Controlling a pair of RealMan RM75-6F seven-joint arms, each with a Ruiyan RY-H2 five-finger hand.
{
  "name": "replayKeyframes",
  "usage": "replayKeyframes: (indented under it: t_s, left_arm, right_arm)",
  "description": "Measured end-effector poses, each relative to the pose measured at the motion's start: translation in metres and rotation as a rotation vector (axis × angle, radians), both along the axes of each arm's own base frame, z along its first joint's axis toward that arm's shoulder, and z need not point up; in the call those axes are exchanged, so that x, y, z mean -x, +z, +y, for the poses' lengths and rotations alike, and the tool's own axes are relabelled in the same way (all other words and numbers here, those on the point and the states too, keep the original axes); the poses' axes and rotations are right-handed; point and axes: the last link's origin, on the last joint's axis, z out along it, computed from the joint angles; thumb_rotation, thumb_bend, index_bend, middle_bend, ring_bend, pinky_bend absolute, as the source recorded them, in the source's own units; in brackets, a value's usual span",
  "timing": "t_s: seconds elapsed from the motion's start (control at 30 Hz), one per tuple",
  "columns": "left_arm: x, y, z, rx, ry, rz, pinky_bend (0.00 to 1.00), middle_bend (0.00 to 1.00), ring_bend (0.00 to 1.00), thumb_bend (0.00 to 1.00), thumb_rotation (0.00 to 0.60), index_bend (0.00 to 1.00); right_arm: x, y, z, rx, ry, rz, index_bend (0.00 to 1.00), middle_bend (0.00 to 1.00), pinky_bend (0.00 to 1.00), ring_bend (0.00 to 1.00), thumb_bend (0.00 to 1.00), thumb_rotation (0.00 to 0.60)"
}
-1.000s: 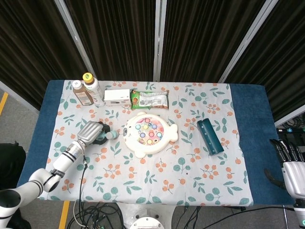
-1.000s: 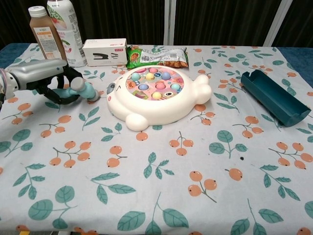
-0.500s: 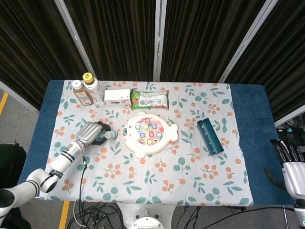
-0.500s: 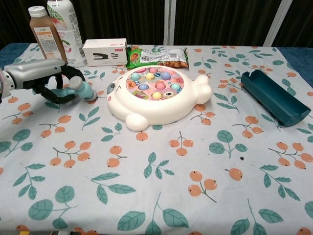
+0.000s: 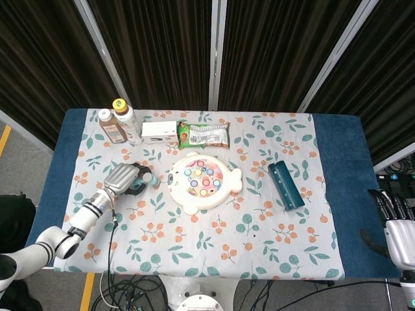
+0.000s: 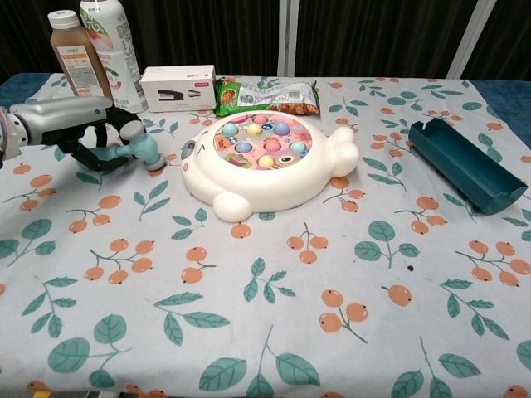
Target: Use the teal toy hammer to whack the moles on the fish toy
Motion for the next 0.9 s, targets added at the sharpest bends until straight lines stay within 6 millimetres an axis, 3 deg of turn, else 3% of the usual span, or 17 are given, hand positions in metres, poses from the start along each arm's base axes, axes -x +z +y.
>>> replayKeyframes:
  t_s: [0.13, 0.33, 0.47, 0.6, 0.77, 0.9]
  left_arm:
    - [0.001, 0.0, -0.001, -0.004, 0.007, -0.005, 0.47, 0.36, 0.27, 0.42, 0.6, 0.3]
    - [0.001, 0.002, -0.006, 0.005, 0.007, -0.021, 0.29, 0.23, 0.12, 0.4, 0.6, 0.16]
    - [0.001, 0.005, -0.007, 0.003, 0.006, -0.034, 0.2, 0.18, 0.07, 0.38, 0.6, 0.14]
    - [0.0, 0.012, -0.008, -0.005, 0.004, -0.048, 0.17, 0.16, 0.05, 0.33, 0.594, 0.12]
    - [0.001, 0.036, -0.008, -0.071, 0.005, -0.098, 0.16, 0.15, 0.04, 0.25, 0.582, 0.12]
    - [0.014, 0.076, -0.01, -0.194, 0.055, -0.145, 0.16, 0.16, 0.05, 0.24, 0.6, 0.14]
  right_arm:
    - [0.0, 0.0, 0.0, -0.001, -0.001, 0.0, 0.01, 0.12, 0.0, 0.0, 0.21, 0.6]
    - [0.0, 0.0, 0.0, 0.0, 0.003, -0.001, 0.01, 0.12, 0.0, 0.0, 0.21, 0.6]
    - [0.0, 0.0, 0.0, 0.001, 0.003, -0.004, 0.01, 0.12, 0.0, 0.0, 0.21, 0.6]
    - [0.0, 0.001, 0.0, 0.004, 0.007, -0.004, 0.01, 0.12, 0.0, 0.0, 0.21, 0.6]
    - [0.0, 0.003, 0.0, 0.005, 0.007, 0.002, 0.01, 0.12, 0.0, 0.0, 0.21, 0.6]
    - [0.001, 0.007, -0.001, 0.003, 0.007, 0.002, 0.01, 0.12, 0.0, 0.0, 0.21, 0.6]
